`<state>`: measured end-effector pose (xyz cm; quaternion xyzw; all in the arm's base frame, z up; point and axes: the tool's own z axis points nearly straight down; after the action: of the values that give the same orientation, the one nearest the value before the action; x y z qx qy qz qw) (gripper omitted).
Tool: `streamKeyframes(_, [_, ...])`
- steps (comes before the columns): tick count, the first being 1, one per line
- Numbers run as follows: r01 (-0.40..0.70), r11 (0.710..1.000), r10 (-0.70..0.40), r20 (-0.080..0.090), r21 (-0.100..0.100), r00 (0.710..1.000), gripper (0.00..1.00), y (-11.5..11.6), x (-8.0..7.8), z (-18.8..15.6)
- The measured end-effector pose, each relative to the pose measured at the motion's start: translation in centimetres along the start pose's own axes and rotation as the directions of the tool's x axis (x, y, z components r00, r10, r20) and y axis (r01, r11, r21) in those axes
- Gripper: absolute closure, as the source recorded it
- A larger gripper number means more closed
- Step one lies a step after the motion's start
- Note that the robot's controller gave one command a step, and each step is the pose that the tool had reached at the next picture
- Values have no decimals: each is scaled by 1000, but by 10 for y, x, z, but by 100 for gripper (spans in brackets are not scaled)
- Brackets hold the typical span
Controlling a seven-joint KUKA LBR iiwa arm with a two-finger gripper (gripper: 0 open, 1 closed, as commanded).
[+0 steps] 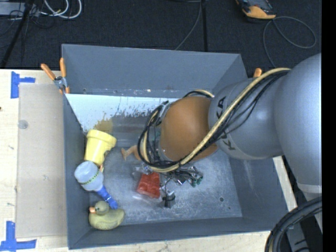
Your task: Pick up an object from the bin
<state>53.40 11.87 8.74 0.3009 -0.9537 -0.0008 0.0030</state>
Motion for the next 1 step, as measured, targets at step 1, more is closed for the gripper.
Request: streamKeyframes(1, [-66, 998, 66, 4, -4, 998, 100, -36, 0, 5])
